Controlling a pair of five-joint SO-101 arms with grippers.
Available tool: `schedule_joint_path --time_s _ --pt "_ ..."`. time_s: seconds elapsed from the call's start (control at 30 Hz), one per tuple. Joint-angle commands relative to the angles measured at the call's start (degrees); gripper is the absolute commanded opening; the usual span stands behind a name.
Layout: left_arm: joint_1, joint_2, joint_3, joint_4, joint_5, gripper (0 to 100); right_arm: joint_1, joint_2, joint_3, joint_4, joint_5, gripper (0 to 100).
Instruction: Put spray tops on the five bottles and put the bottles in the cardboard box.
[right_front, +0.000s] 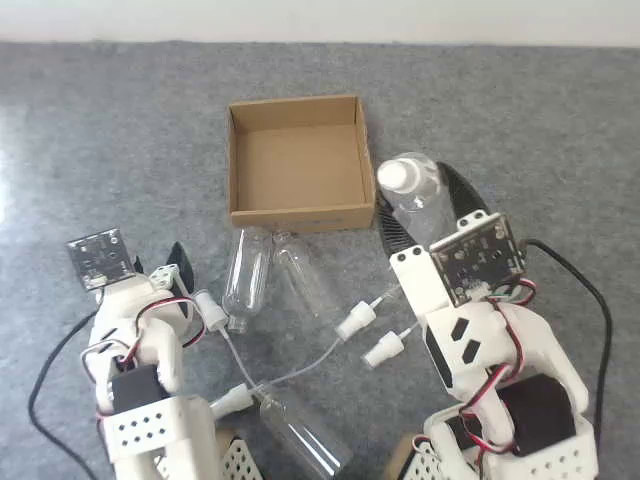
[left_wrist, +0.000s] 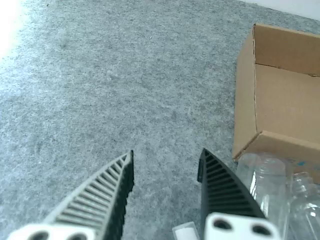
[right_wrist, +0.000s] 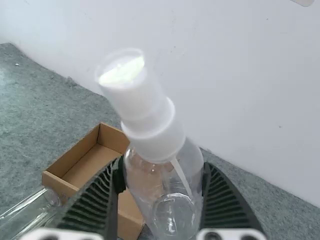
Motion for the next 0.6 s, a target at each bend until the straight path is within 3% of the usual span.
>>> schedule_joint_path --time_s 0.0,0.57 --pt "0.00 -0.70 -0.48 -1.85 -0.62 20 -1.54 3.56 -4.75 -0.48 -0.62 7.2" --pt "-0.09 -0.70 -0.48 -1.85 -0.62 20 -7.25 22.73 -8.09 -14.11 -0.62 7.2"
